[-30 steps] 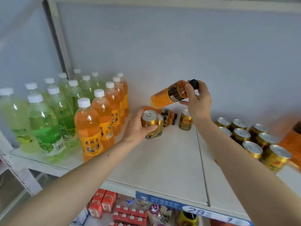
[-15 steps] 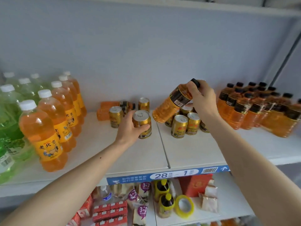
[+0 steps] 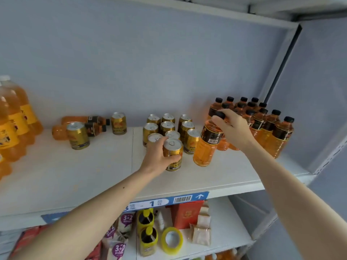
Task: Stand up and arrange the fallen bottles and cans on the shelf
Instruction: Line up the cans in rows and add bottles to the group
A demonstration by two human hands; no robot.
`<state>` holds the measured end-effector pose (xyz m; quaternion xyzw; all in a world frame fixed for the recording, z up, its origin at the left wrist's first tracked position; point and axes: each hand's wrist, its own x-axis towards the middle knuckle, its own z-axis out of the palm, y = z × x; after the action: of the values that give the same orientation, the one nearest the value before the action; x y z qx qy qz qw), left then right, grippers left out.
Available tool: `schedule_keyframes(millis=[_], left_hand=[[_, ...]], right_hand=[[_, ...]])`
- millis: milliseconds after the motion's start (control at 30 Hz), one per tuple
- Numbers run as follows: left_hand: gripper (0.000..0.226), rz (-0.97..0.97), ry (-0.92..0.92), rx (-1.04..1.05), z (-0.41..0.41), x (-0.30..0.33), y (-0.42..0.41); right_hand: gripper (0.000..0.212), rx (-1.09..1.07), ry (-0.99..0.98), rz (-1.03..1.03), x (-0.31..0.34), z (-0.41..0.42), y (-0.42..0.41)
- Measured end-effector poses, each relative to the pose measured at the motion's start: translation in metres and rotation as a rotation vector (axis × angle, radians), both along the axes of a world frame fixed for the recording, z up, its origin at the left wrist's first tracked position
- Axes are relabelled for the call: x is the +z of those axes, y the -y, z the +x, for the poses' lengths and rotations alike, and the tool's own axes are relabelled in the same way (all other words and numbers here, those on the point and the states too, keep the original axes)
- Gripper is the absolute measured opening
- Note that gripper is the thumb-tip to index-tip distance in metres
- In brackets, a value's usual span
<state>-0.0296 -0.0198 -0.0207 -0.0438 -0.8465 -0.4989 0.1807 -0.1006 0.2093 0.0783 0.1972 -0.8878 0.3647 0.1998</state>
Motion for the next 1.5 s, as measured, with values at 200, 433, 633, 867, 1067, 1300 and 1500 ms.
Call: schedule_keyframes(millis=[200, 433, 633, 867, 1067, 1300, 1500], left_hand=[[0.07, -0.033, 0.045, 0.089, -0.015, -0.012, -0.038], [0.068, -0.066, 0.099, 0.118, -0.034, -0.018, -0.072], [0.068, -0.059, 0.124, 0.091, -0.053, -0.026, -0.083], [0.069, -0.145, 0.071, 0.074, -0.062, -0.029, -0.083], [0.072, -0.367, 0.062, 0.246, -0.067, -0.02, -0.084], [0.057, -0.482, 0.014, 0.215, -0.084, -0.012, -0.093], [0.057, -0.525, 0.058, 0.27, -0.095, -0.012, -0.113]], right_hand=[[0.031, 0.185, 0.0, 0.155, -0.006, -0.032, -0.037], [0.032, 0.257, 0.054, 0.257, -0.013, -0.054, -0.057], [0.027, 0.322, 0.164, 0.182, -0.021, -0.064, -0.075], [0.028, 0.16, 0.253, 0.009, -0.03, -0.065, -0.078], [0.053, -0.233, 0.043, 0.279, -0.022, -0.054, -0.064], [0.035, -0.26, 0.148, 0.368, -0.004, -0.068, -0.087], [0.016, -0.142, 0.137, 0.398, 0.003, -0.092, -0.132]])
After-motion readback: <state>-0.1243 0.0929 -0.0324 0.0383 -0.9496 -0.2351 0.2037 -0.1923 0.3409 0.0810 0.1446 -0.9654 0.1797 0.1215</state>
